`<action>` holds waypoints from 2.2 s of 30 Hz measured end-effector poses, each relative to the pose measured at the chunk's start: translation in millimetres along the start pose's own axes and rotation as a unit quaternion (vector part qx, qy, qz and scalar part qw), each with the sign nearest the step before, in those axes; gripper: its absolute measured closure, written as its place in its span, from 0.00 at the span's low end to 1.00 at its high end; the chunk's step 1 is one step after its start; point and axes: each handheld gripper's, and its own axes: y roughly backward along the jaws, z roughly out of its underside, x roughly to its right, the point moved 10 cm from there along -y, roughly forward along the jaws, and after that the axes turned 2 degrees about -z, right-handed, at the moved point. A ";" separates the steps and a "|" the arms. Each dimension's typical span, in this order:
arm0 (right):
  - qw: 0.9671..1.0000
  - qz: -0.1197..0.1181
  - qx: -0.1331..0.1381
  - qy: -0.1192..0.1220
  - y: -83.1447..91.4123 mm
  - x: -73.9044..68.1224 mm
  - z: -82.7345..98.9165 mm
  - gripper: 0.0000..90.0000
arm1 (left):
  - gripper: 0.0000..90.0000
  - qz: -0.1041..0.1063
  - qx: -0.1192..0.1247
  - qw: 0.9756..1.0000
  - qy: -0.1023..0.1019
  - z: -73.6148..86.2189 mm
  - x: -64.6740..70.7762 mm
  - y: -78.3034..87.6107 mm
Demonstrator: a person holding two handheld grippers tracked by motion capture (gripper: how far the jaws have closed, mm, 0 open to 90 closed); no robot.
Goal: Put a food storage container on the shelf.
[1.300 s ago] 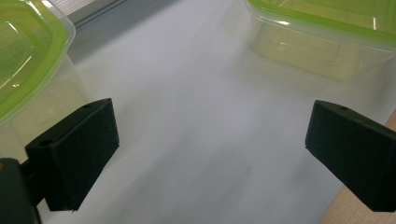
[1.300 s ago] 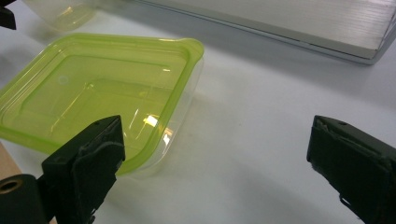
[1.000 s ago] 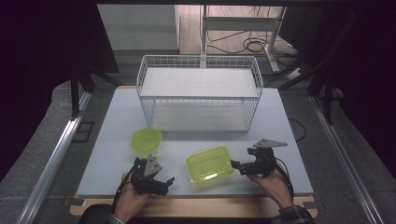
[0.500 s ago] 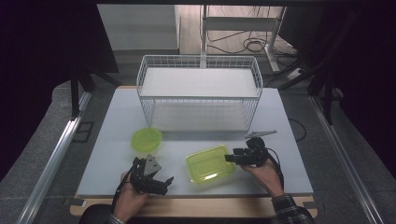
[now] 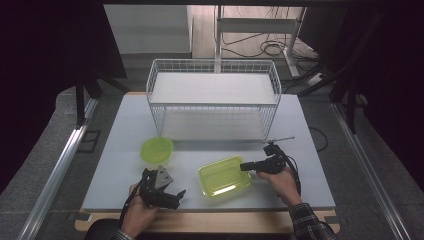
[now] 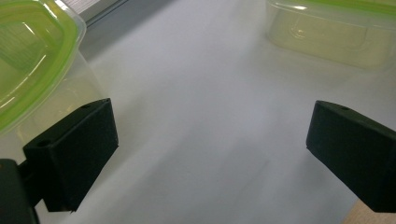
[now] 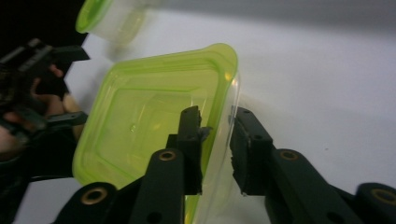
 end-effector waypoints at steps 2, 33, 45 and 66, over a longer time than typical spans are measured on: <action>1.000 -0.020 0.000 -0.013 0.2 -3.0 0.0 0.87 | 0.02 -0.002 0.004 1.000 0.008 0.1 -3.3 1.4; 0.995 -0.053 0.080 -0.030 31.6 -25.8 -34.7 0.89 | 0.03 0.006 -0.006 1.000 0.014 1.8 -2.9 1.0; 0.992 -0.065 0.110 -0.024 45.9 -42.5 -61.0 0.89 | 0.03 0.005 -0.008 1.000 0.015 2.5 -3.0 0.9; 0.986 -0.076 0.146 -0.012 73.1 -75.9 -110.7 0.89 | 0.03 0.005 -0.007 1.000 0.013 2.2 -3.3 1.0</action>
